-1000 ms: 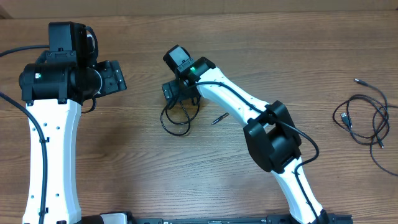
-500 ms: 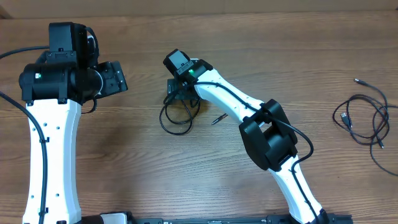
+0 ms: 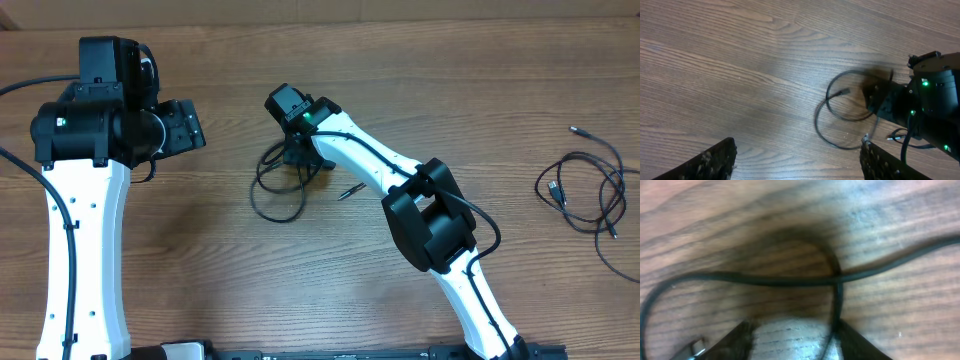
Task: Untangle cables
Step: 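Carry the grasped cable loop rightward with the right gripper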
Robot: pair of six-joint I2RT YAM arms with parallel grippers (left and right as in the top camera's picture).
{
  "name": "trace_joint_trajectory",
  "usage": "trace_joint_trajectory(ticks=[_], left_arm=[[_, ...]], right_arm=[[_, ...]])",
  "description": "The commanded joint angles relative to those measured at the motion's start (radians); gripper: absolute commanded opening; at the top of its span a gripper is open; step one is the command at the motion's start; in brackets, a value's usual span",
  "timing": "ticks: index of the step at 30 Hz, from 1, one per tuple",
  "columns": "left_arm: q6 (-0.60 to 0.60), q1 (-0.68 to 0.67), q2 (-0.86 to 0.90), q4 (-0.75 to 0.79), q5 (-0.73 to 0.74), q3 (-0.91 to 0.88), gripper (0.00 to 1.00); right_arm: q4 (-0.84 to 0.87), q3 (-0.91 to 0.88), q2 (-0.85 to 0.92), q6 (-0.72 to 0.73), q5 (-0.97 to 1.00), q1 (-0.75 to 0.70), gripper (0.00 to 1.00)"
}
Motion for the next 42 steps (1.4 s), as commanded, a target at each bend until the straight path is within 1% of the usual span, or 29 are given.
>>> trace_joint_trajectory(ticks=[1,2,3,4,5,15,18,23,27,31,36,39,42], left_arm=[[-0.009,0.006,-0.014,0.001,0.008,0.017,0.79],[-0.009,0.006,-0.014,0.001,0.008,0.017,0.79],[-0.009,0.006,-0.014,0.001,0.008,0.017,0.79],[-0.009,0.006,-0.014,0.001,0.008,0.017,0.79],[-0.009,0.006,-0.014,0.001,0.008,0.017,0.79],[-0.009,0.006,-0.014,0.001,0.008,0.017,0.79],[-0.009,0.006,-0.014,0.001,0.008,0.017,0.79],[-0.009,0.006,-0.014,0.001,0.008,0.017,0.79],[-0.009,0.006,-0.014,0.001,0.008,0.017,0.79],[-0.009,0.006,-0.014,0.001,0.008,0.017,0.79],[-0.008,0.006,-0.014,0.0,0.008,0.017,0.79],[-0.008,0.006,-0.014,0.001,0.008,0.017,0.79],[-0.008,0.006,-0.014,0.001,0.008,0.017,0.79]], right_arm=[[-0.024,0.01,0.005,0.005,-0.012,-0.025,0.32],[-0.028,0.01,-0.005,0.005,-0.012,-0.031,0.25],[-0.034,0.01,-0.016,0.005,-0.012,-0.039,0.15],[-0.039,0.011,-0.027,0.005,-0.012,-0.045,0.08],[-0.048,0.016,-0.038,0.005,-0.011,-0.052,0.04],[-0.151,0.045,-0.149,0.005,-0.003,-0.126,0.04],[-0.187,0.049,-0.19,-0.006,0.042,-0.142,0.04],[-0.242,0.049,-0.279,-0.074,0.099,-0.176,0.04],[-0.295,0.049,-0.352,-0.076,0.161,-0.231,0.04],[-0.338,0.049,-0.396,-0.108,0.161,-0.296,0.04],[-0.401,0.049,-0.414,-0.108,0.196,-0.401,0.04],[-0.43,0.049,-0.425,-0.108,0.277,-0.495,0.04],[-0.454,0.081,-0.451,-0.109,0.369,-0.636,0.04]])
